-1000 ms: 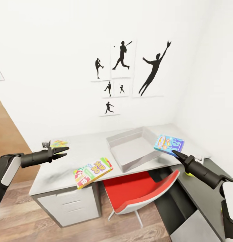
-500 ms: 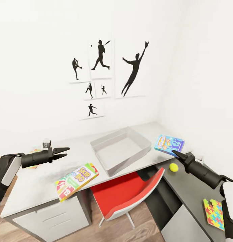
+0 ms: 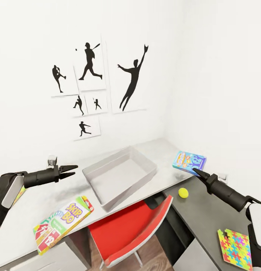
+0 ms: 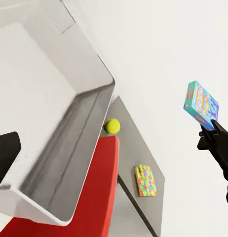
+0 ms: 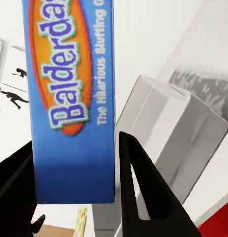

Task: Put all the toys in the child's room - the three board games (two on the bed and one on the table), the two jigsaw puzzles on the table, and the tennis ball on the table - inside the toy box on the table in the child's room.

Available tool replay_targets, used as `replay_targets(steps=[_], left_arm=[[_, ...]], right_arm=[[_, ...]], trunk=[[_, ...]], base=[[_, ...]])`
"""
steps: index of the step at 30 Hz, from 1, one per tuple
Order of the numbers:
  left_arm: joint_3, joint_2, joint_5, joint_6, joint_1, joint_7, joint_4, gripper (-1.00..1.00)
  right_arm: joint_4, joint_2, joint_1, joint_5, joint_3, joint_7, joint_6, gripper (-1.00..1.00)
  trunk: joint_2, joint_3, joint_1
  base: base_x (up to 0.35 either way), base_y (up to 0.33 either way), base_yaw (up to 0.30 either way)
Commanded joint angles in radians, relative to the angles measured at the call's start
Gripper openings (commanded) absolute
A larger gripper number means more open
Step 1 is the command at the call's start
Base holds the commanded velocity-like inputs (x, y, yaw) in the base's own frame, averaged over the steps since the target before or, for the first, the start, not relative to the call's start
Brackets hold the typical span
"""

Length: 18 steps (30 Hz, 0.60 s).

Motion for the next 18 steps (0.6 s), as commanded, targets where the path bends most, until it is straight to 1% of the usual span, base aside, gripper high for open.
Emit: replay_targets(steps=[1,4,7,10,12,18], left_arm=[[0.001,0.000,-0.002,0.004,-0.001,-0.004,0.000,1.00],[0.001,0.000,-0.002,0.004,-0.001,-0.004,0.000,1.00],[0.000,0.000,-0.001,0.004,0.000,-0.004,0.001,1.00],[0.000,0.000,-0.001,0.004,-0.001,-0.004,0.001,1.00],[0.000,0.000,-0.001,0.004,0.000,-0.004,0.001,1.00],[-0.001,0.000,-0.002,0.004,0.000,-0.004,0.001,1.00]], right_arm=[[0.000,0.000,-0.002,0.002,-0.002,0.010,0.006,-1.00],[0.000,0.002,-0.002,0.003,-0.001,0.010,0.006,-1.00],[0.000,0.002,-0.003,0.003,-0.001,0.010,0.006,-1.00],[0.000,0.002,-0.002,0.003,-0.001,0.010,0.006,-1.00],[0.000,0.002,-0.002,0.003,-0.002,0.010,0.006,-1.00],[0.000,0.002,-0.002,0.003,-0.002,0.010,0.006,-1.00]], trunk=[[-0.002,-0.002,0.001],[-0.002,-0.002,0.001],[-0.002,-0.002,0.001],[-0.002,-0.002,0.001],[-0.002,-0.002,0.001],[-0.002,-0.002,0.001]], base=[[0.182,-0.005,0.007],[0.137,-0.003,0.083],[0.142,0.016,0.217],[0.223,0.078,0.260],[0.229,0.042,0.159],[0.230,0.012,0.044]])
